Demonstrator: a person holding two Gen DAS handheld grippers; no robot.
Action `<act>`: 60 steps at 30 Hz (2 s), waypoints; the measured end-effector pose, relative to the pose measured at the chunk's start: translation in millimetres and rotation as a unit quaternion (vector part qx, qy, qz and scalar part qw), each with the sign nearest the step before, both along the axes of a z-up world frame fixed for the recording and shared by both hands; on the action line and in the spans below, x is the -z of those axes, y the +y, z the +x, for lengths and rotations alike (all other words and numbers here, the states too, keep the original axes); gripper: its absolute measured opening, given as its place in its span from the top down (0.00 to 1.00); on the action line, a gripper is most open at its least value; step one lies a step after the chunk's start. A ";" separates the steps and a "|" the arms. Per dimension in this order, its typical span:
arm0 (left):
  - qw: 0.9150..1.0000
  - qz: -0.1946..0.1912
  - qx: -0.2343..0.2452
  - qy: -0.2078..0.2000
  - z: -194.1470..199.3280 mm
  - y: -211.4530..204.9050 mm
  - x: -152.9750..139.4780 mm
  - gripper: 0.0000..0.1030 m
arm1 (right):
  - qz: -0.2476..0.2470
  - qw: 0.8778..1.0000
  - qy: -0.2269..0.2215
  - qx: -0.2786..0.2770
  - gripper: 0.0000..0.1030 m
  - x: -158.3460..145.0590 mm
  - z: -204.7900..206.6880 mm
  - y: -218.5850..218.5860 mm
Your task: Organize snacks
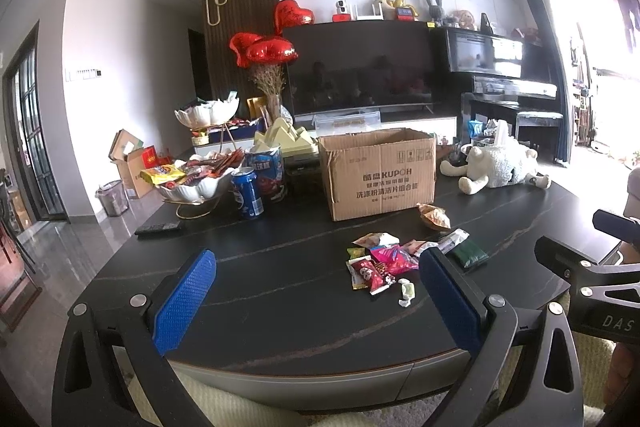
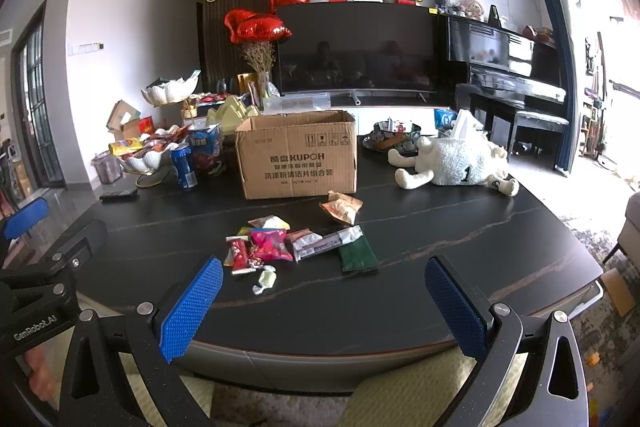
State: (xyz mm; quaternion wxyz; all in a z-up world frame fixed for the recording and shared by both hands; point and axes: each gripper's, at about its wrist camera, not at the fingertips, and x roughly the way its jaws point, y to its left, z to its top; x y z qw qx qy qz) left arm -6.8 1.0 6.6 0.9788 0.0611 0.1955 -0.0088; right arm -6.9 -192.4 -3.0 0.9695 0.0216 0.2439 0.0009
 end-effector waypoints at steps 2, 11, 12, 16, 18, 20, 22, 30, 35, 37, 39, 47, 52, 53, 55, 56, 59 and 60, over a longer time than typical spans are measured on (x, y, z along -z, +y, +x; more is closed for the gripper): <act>1.000 -0.001 0.001 0.000 0.0 0.2 0.0 0.00 | -0.001 1.000 0.000 0.000 0.01 0.1 -0.1 -0.1; 1.000 0.000 0.001 -0.001 -0.1 -0.4 -2.9 0.00 | 0.000 1.000 -0.001 -0.001 0.01 1.8 1.9 2.7; 1.000 -0.001 0.001 -0.001 -0.6 -0.2 -2.2 0.00 | 0.000 1.000 -0.001 0.000 0.01 1.7 1.9 2.8; 1.000 0.000 0.000 -0.003 -0.8 -1.5 -2.7 0.00 | 0.000 1.000 -0.002 -0.001 0.01 1.6 1.6 2.3; 1.000 0.000 0.001 -0.003 -1.0 -0.6 -1.9 0.00 | 0.000 1.000 -0.002 0.000 0.01 1.5 1.4 2.3; 1.000 0.000 0.001 -0.003 -1.2 -0.8 -2.4 0.00 | 0.000 1.000 -0.002 0.000 0.01 1.6 1.4 2.2; 1.000 0.000 0.001 -0.004 -1.3 -0.7 -2.1 0.00 | 0.001 1.000 -0.003 0.000 0.01 1.0 1.3 2.4; 1.000 -0.001 0.002 -0.006 -0.9 -1.5 -7.2 0.00 | 0.000 1.000 -0.003 -0.001 0.01 1.5 0.9 2.2; 1.000 -0.001 0.001 -0.007 -1.1 -1.8 -7.7 0.00 | 0.001 1.000 -0.003 -0.001 0.01 1.9 0.8 2.2; 1.000 -0.001 0.001 -0.007 -1.2 -2.0 -8.3 0.00 | 0.001 1.000 -0.003 -0.001 0.01 2.0 0.9 2.3; 1.000 -0.001 0.001 -0.007 -1.6 -1.9 -9.4 0.00 | 0.001 1.000 -0.003 -0.001 0.01 2.4 1.1 2.2; 1.000 -0.004 0.016 0.007 9.0 -6.1 -17.3 0.00 | 0.001 1.000 0.005 -0.007 0.01 -2.8 0.7 3.9; 0.999 -0.002 0.040 0.026 29.8 -13.5 -11.9 0.00 | 0.010 0.999 0.023 -0.019 0.01 -1.2 18.2 0.6; 0.999 -0.003 0.040 0.027 33.2 -14.6 -9.9 0.00 | 0.010 0.999 0.027 -0.020 0.01 1.7 23.3 -0.4; 0.999 0.000 0.040 0.028 40.7 -16.9 -6.6 0.00 | 0.004 0.999 0.033 -0.023 0.01 6.0 36.0 -3.3; 0.999 0.001 0.039 0.029 45.3 -18.2 -4.9 0.00 | 0.004 0.999 0.039 -0.023 0.01 12.0 44.2 -6.7; 0.999 0.004 0.038 0.029 60.0 -23.3 0.3 0.00 | 0.008 0.998 0.052 -0.026 0.01 19.1 61.3 -11.9; 0.999 0.002 0.040 0.031 65.5 -24.7 1.4 0.00 | 0.010 0.998 0.054 -0.028 0.01 20.9 66.1 -13.7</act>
